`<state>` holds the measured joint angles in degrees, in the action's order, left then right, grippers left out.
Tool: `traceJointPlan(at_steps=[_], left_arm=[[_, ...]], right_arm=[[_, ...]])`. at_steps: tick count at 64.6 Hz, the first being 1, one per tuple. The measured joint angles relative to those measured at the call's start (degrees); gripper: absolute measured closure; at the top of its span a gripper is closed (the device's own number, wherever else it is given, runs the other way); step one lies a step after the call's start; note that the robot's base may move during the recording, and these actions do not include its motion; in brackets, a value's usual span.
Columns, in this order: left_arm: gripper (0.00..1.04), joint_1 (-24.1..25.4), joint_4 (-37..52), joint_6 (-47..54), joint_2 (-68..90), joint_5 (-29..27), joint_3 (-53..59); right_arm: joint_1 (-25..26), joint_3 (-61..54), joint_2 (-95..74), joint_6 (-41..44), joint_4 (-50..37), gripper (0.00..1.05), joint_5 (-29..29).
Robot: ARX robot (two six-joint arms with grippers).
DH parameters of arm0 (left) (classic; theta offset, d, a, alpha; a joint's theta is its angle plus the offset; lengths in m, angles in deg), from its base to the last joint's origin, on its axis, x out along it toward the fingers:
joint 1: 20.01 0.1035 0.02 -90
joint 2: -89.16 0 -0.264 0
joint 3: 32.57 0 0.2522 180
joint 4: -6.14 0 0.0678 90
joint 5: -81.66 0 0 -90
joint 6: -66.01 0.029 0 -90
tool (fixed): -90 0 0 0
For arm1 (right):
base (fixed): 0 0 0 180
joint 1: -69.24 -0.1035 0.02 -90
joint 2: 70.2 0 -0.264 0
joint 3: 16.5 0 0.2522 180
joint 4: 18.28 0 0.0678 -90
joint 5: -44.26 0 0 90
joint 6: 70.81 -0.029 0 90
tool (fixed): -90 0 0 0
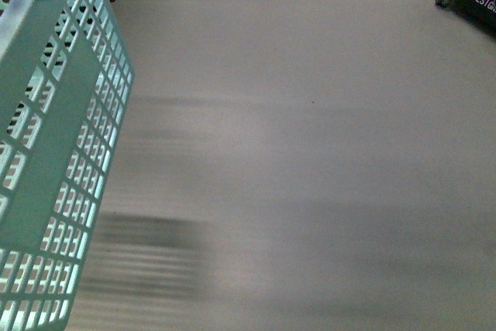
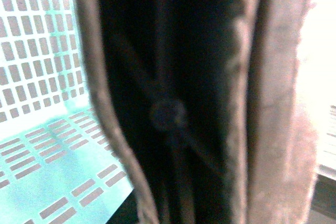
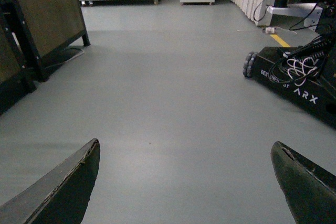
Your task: Pick mango and avocado into basket
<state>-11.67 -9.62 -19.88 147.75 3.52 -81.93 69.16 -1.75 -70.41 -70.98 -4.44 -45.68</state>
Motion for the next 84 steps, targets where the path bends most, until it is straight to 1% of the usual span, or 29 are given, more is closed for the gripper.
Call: traceJointPlan(at_steps=[10, 25, 84], left_arm=[[0.91, -0.02, -3.21, 3.13, -3.37, 2.12, -1.62], [0.91, 0.02, -3.58, 5.55, -4.04, 1.46, -1.99], [0.91, 0.02, -3.65, 5.81, -4.04, 1.73, -1.99]], right_arm=[[0.0, 0.02, 0.0, 0.0, 0.0, 0.09, 0.0], [0.0, 0.02, 0.0, 0.0, 0.0, 0.09, 0.0], [0.0, 0.02, 0.0, 0.0, 0.0, 0.09, 0.04]])
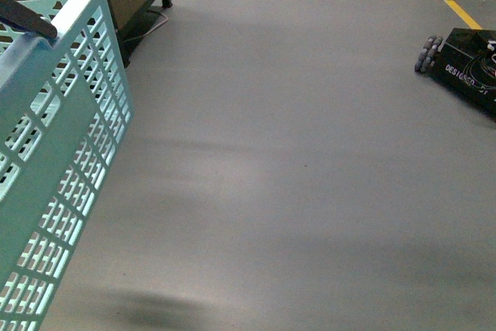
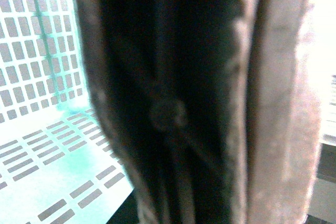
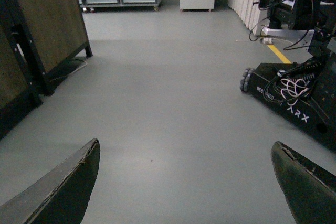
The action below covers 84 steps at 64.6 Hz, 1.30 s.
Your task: Pick mango and avocado into basket
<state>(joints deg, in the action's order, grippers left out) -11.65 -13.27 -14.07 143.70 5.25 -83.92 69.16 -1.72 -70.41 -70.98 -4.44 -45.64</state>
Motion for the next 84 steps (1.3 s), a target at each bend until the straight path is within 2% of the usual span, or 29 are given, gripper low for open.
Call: traceJointPlan(at_steps=[84], left_arm=[[0.91, 0.0, 0.0, 0.11, 0.0, -0.02, -0.02]], right_arm=[[0.0, 0.0, 0.0, 0.0, 0.0, 0.09, -0.07]])
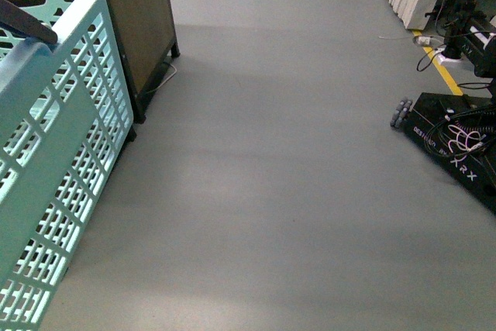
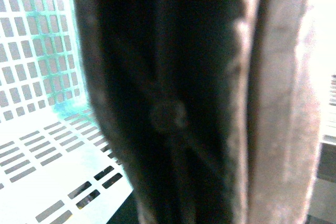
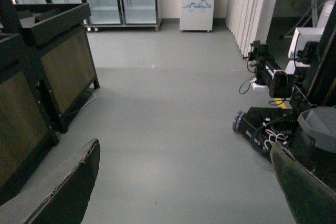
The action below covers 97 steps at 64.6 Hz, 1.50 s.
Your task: Pick mango and avocado into basket
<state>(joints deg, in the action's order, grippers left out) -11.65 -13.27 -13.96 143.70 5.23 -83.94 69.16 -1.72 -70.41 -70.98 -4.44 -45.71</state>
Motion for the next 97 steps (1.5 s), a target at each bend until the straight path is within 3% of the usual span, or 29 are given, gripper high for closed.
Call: traceJointPlan(at_steps=[97], left_arm=[[0.91, -0.2, -0.02, -0.15, -0.04, 0.17, -0.11]], right_arm=[[0.0, 0.0, -0.04, 0.0, -0.02, 0.09, 0.07]])
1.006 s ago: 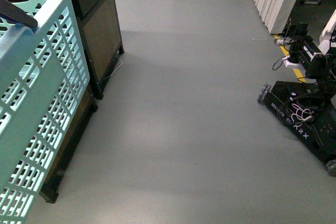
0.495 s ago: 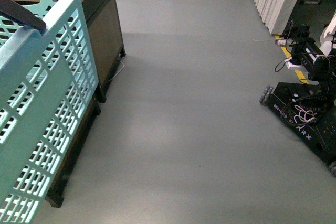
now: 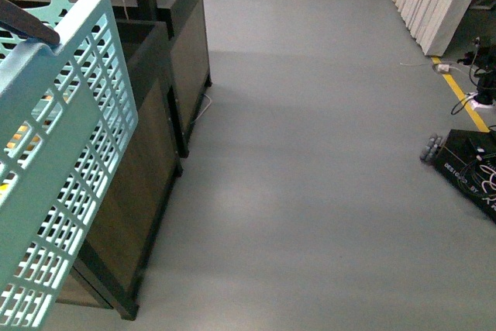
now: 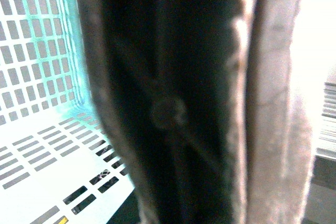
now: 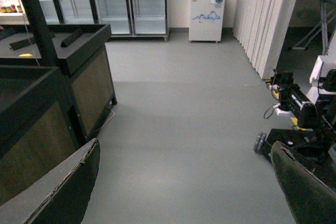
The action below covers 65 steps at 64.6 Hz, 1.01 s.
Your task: Pick mango and avocado into basket
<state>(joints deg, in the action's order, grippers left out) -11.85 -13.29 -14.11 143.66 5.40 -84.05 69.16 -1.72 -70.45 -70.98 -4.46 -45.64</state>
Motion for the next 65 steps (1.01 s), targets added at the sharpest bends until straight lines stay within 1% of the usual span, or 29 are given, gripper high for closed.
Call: traceJointPlan(at_steps=[65], left_arm=[[0.91, 0.04, 0.02, 0.11, 0.02, -0.11, -0.09]], right_arm=[[0.0, -0.02, 0.04, 0.0, 0.02, 0.09, -0.04]])
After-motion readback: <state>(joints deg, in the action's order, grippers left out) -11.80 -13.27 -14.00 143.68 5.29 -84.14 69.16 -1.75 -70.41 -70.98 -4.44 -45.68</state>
